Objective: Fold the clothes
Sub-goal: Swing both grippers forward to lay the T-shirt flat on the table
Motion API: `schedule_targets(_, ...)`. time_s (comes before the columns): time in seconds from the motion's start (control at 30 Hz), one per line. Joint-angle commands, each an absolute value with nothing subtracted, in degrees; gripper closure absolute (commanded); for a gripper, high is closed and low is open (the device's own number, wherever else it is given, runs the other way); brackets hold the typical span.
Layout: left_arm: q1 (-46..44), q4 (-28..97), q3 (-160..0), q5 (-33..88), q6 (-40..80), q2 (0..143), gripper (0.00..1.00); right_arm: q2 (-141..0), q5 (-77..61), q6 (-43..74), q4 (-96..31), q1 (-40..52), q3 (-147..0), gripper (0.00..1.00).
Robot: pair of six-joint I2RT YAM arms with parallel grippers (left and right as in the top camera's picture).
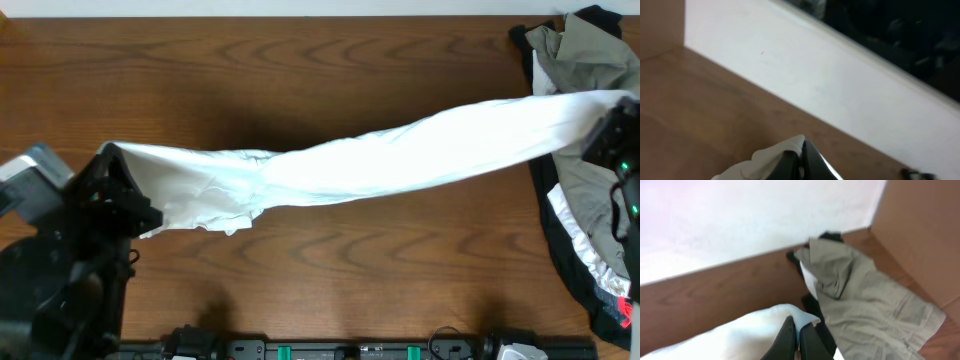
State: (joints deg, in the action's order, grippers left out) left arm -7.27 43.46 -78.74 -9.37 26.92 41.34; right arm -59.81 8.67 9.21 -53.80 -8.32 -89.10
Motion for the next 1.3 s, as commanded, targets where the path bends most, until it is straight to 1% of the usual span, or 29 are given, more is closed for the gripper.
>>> schedule_targets(0.0,-7.0,43.4,-81.7,-7.5,26.0,41.1,0.94,-57.5,10.6,7.8,-54.0,-8.8,-91.1,0.99)
schedule_targets(0.2,-7.0,43.9,-86.5,-6.6,25.8,41.1,0.94,-54.9,14.7,7.6,-54.0,-8.8,-92.5,0.99)
schedule_targets(0.3,-7.0,44.3,-89.2,-6.7,23.6,41.1,0.94,-54.5,16.8,7.1,-53.9,-8.8,-93.8,0.99)
schedule_targets(0.5,-7.0,46.3,-89.1,-6.8,23.2,45.1,0.94,-58.6,16.0,6.8,-52.2,-8.8,-94.0,0.99)
schedule_targets(0.63,-7.0,47.2,-89.1,-5.0,23.1,54.0,0.94,-65.8,12.7,6.8,-53.5,-8.8,-94.0,0.99)
schedule_targets(0.77,-7.0,45.4,-89.1,-4.0,22.4,65.0,0.94,-76.8,8.0,6.8,-53.4,-8.8,-94.0,0.99)
schedule_targets(0.9,-5.7,36.2,-89.1,1.7,19.4,77.9,0.94,-87.8,5.3,6.8,-48.0,-8.8,-94.0,0.99)
schedule_targets(0.97,-4.3,29.5,-89.9,5.0,18.6,83.7,0.94,-92.1,4.4,6.8,-40.7,-8.8,-94.1,0.99)
schedule_targets(1.03,-2.5,24.6,-93.8,10.2,18.7,88.9,0.94,-93.6,3.9,7.3,-32.3,-8.8,-94.5,0.99)
schedule_targets(1.1,-1.1,23.4,-99.1,13.6,18.7,91.7,0.94,-93.4,2.7,8.4,-27.4,-8.8,-96.3,0.99)
schedule_targets(1.17,0.3,23.6,-106.7,14.7,18.6,93.9,0.94,-93.1,2.6,9.3,-26.0,-8.8,-100.9,0.99)
schedule_targets(1.27,1.7,25.2,-116.6,15.7,17.3,94.5,0.94,-93.1,2.5,9.4,-29.4,-8.8,-109.3,0.99)
